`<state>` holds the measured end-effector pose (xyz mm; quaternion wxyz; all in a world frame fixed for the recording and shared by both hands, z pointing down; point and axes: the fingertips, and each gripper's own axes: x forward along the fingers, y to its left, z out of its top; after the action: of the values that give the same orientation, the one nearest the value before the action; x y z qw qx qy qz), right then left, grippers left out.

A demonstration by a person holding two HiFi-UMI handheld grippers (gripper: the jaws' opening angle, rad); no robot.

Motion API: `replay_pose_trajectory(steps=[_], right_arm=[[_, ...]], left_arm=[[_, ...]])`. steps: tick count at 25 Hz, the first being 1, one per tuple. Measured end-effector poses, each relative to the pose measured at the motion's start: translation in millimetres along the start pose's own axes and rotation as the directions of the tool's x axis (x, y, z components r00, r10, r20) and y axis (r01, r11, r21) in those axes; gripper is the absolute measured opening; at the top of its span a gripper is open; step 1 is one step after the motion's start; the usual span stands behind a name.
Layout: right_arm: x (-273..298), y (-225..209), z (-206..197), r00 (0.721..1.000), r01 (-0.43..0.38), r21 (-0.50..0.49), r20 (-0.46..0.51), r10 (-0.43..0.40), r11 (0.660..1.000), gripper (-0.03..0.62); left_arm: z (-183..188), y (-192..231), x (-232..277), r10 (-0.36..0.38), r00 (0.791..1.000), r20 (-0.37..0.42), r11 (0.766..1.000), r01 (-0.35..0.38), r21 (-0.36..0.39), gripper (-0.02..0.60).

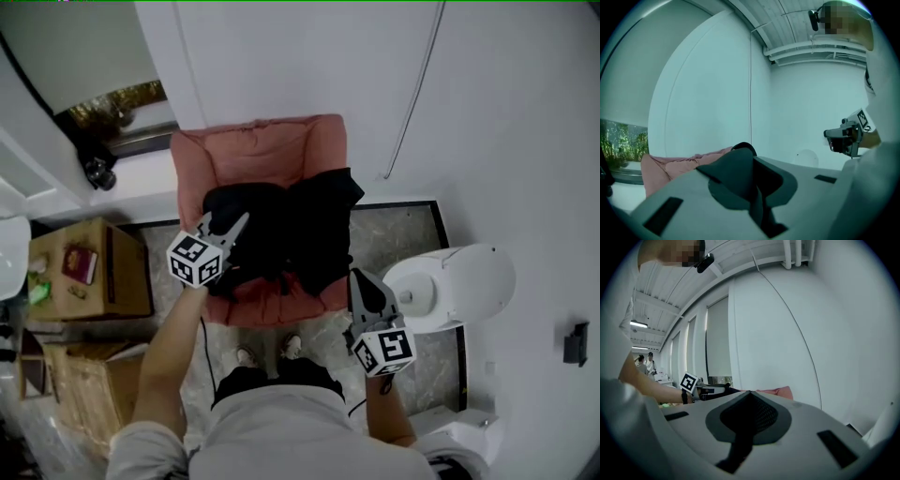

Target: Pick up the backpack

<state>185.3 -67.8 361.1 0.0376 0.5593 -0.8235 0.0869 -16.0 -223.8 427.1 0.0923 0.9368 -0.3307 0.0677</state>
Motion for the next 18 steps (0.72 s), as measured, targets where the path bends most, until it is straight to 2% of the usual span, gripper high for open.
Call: replay_pose_trajectory(steps=[5, 12, 18], right_arm=[[-1, 2, 20, 0.999, 0.008, -0.03, 0.031, -0.007, 1.0, 0.021], [7, 6, 44, 0.998, 0.006, -0.066, 0.061, -0.002, 0.998, 0.021], [19, 3, 67, 0.995, 0.027, -0.089, 0.098, -0.018, 0.996, 0.021]], left_arm=[[38, -4, -26, 0.026, 0.999, 0.033, 0.999, -0.027, 0.031, 0.034], [78, 8, -79, 0.113, 0.991, 0.065, 0.99, -0.118, 0.073, 0.034], [90, 15, -133, 0.218, 0.969, 0.116, 0.966, -0.231, 0.113, 0.034]])
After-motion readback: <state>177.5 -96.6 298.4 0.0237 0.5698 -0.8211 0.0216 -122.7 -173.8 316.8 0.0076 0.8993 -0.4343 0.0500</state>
